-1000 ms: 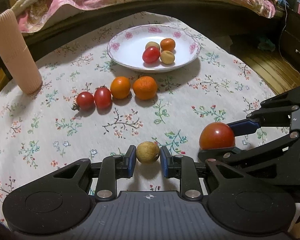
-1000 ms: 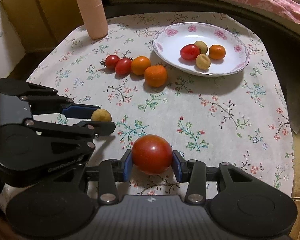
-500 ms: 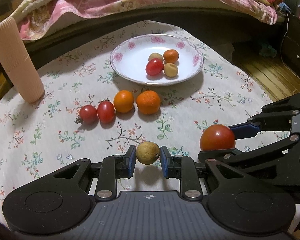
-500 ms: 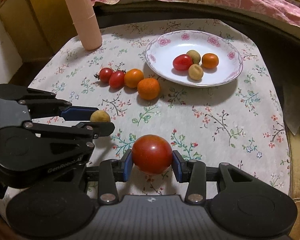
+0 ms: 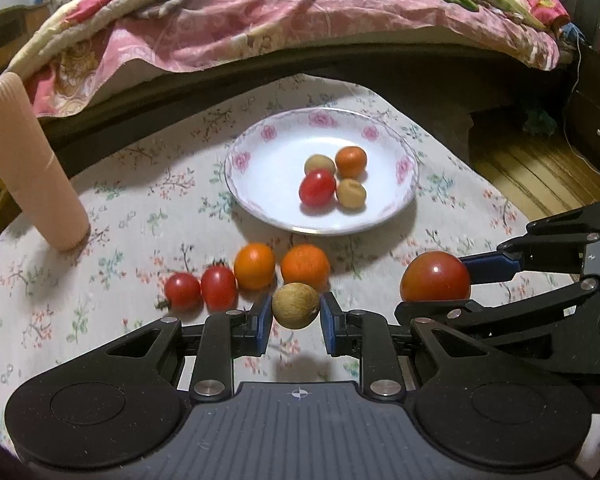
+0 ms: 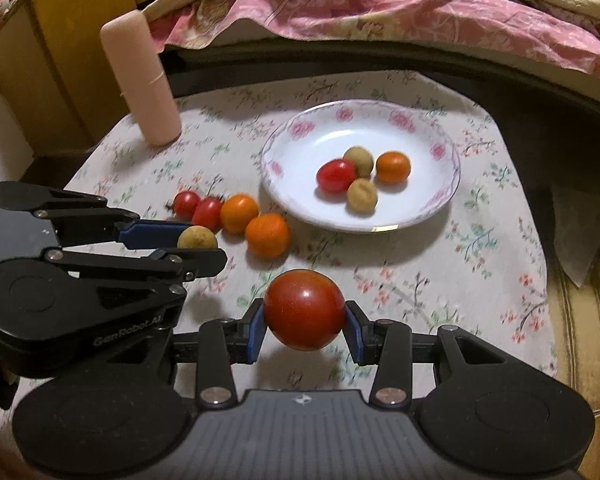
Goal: Organize fruits
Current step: 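Carry the tan fruit in the left tool and large tomato in the right tool over the white plate, then open the left tool to drop the tan fruit while the right tool releases the large tomato into the plate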
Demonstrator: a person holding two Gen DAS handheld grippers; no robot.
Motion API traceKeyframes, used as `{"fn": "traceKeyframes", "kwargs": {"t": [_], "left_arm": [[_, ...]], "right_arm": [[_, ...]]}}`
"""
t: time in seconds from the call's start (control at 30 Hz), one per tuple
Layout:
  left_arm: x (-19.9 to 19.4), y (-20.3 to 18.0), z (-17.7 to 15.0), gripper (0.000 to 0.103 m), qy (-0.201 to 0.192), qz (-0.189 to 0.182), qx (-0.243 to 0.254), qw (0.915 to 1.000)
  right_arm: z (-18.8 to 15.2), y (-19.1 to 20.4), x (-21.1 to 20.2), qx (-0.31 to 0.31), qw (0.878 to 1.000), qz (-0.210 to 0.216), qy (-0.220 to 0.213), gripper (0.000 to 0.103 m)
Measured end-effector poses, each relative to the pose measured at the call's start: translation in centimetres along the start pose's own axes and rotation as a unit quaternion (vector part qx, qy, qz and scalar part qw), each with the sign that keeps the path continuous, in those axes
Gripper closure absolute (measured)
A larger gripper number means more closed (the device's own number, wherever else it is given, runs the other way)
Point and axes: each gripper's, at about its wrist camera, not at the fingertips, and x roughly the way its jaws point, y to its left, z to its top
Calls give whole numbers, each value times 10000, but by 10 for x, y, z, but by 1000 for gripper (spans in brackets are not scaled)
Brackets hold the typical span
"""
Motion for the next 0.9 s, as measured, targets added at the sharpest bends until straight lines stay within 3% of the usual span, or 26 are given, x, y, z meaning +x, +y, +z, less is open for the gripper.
{"fn": "traceKeyframes", "kwargs": {"t": [0.6, 0.9], "left_arm": [[41, 11, 53, 71, -157, 107, -30, 9998], [64, 13, 62, 71, -104, 139, -47, 9998]], "right_arm": [[47, -29, 32, 166, 9992, -200, -300, 60], [57, -39, 53, 141, 9990, -322, -291, 60]]}}
